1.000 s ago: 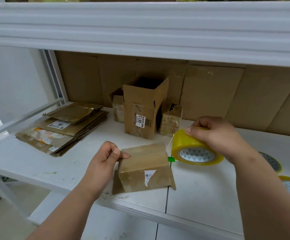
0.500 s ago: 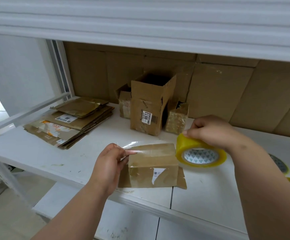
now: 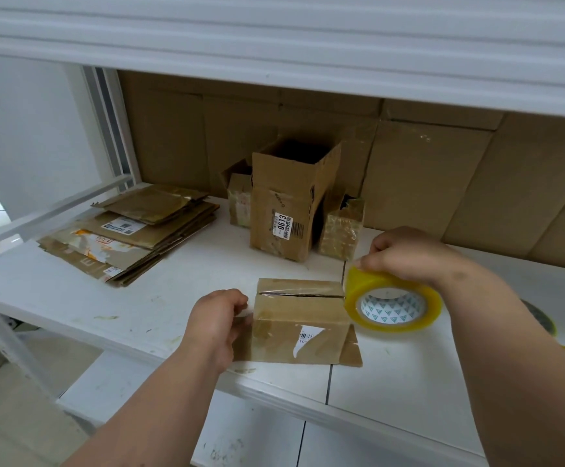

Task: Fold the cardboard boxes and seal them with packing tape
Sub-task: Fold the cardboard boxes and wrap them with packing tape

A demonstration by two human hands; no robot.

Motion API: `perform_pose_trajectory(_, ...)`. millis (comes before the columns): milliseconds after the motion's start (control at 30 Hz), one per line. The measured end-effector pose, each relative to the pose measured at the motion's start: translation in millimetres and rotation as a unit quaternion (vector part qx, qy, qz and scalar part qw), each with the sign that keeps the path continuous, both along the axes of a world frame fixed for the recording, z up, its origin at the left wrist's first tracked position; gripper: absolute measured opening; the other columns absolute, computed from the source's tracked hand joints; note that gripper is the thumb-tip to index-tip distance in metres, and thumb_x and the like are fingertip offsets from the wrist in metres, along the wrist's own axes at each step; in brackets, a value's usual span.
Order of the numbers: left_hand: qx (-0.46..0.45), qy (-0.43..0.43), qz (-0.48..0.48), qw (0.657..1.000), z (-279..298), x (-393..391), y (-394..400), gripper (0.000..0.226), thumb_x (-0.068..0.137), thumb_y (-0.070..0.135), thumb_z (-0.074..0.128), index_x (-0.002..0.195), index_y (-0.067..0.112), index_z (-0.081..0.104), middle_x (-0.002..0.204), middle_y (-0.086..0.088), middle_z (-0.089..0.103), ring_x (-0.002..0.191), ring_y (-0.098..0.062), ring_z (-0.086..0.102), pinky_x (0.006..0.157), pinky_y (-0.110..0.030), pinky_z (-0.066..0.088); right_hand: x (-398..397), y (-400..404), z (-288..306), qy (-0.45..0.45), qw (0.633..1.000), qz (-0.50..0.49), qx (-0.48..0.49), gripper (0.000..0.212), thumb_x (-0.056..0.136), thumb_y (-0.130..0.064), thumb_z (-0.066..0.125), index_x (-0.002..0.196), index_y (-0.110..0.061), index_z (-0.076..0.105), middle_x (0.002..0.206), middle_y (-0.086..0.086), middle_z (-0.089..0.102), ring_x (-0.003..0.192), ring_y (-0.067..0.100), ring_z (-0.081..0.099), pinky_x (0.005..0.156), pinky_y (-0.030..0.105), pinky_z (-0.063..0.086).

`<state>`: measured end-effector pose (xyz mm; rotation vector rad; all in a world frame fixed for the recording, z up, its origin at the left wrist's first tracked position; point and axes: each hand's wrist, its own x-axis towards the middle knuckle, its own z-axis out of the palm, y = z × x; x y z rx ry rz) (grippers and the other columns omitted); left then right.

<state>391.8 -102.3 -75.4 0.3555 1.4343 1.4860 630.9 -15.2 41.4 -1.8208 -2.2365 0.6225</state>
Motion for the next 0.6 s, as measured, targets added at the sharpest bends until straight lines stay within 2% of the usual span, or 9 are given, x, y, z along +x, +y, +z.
perform_pose_trajectory(100, -0.033, -0.015, -0.014, 0.999, -4.2, -3.6, 1.2, 0.01, 0.086, 0.006, 0.061, 0.076, 0.007, 0.063, 0.076, -0.008, 0.059, 0.07, -0.022, 0.057, 0.061, -0.032, 0.051, 2.3, 1.1, -3.4, 0.01, 1.0, -0.002, -0.005, 0.033, 0.084, -0.042, 0.072, 0.084, -0.009, 0.068, 0.076, 0.002, 0.059, 0.07, 0.016, 0.055, 0.061, 0.029, 0.039)
perform_pose_trajectory(233, -0.064, -0.014, -0.051, 0.997, -14.8, -7.1, -0.6, 0.023, 0.089, 0.016, 0.061, 0.067, 0.011, 0.058, 0.065, -0.004, 0.06, 0.07, -0.021, 0.057, 0.061, -0.031, 0.053, 5.6, 2.4, -8.6, 0.002, 1.0, 0.0, -0.019, 0.032, 0.085, -0.043, 0.07, 0.082, -0.011, 0.069, 0.077, 0.005, 0.061, 0.073, 0.018, 0.057, 0.064, 0.029, 0.041)
perform_pose_trajectory(333, -0.066, 0.015, -0.05, 0.996, -21.4, -6.3, -3.2, 0.018, 0.093, 0.011, 0.061, 0.076, 0.006, 0.061, 0.063, -0.005, 0.06, 0.065, -0.021, 0.058, 0.058, -0.03, 0.053, 11.8, 2.3, -14.7, 0.006, 1.0, -0.002, -0.026, 0.033, 0.085, -0.043, 0.07, 0.084, -0.009, 0.07, 0.077, 0.006, 0.062, 0.073, 0.018, 0.058, 0.065, 0.03, 0.041)
perform_pose_trajectory(433, -0.051, 0.064, -0.072, 0.994, -22.8, -2.4, -3.7, 0.023, 0.095, 0.014, 0.059, 0.074, 0.007, 0.061, 0.07, -0.012, 0.062, 0.066, -0.025, 0.056, 0.067, -0.035, 0.052, 14.6, 2.0, -21.3, 0.036, 0.999, 0.0, -0.025, 0.031, 0.084, -0.042, 0.071, 0.078, -0.011, 0.068, 0.074, 0.004, 0.06, 0.071, 0.018, 0.056, 0.064, 0.03, 0.04)
perform_pose_trajectory(500, -0.029, 0.061, -0.047, 0.997, -18.9, -0.3, -3.1, 0.035, 0.099, 0.027, 0.052, 0.069, 0.011, 0.061, 0.073, -0.012, 0.064, 0.065, -0.024, 0.058, 0.069, -0.036, 0.052, 14.4, 1.1, -24.4, 0.052, 0.998, 0.001, -0.022, 0.029, 0.084, -0.042, 0.071, 0.073, -0.015, 0.066, 0.072, 0.003, 0.06, 0.07, 0.017, 0.057, 0.064, 0.03, 0.04)
perform_pose_trajectory(567, 0.002, 0.045, -0.029, 0.999, -13.3, -1.5, -1.4, 0.056, 0.099, 0.057, 0.041, 0.07, 0.015, 0.063, 0.074, -0.008, 0.068, 0.065, -0.022, 0.063, 0.066, -0.035, 0.051, 15.1, -0.4, -26.1, 0.062, 0.998, -0.001, -0.021, 0.028, 0.083, -0.042, 0.072, 0.072, -0.017, 0.065, 0.072, 0.002, 0.061, 0.07, 0.017, 0.058, 0.063, 0.029, 0.042)
perform_pose_trajectory(600, 0.007, 0.059, -0.036, 0.998, -11.3, -2.2, -0.2, 0.065, 0.092, 0.072, 0.038, 0.072, 0.017, 0.065, 0.076, -0.006, 0.071, 0.07, -0.022, 0.066, 0.068, -0.036, 0.05, 15.9, -1.0, -26.5, 0.064, 0.998, -0.002, -0.022, 0.028, 0.083, -0.042, 0.072, 0.072, -0.017, 0.066, 0.072, 0.002, 0.062, 0.07, 0.017, 0.058, 0.063, 0.029, 0.042)
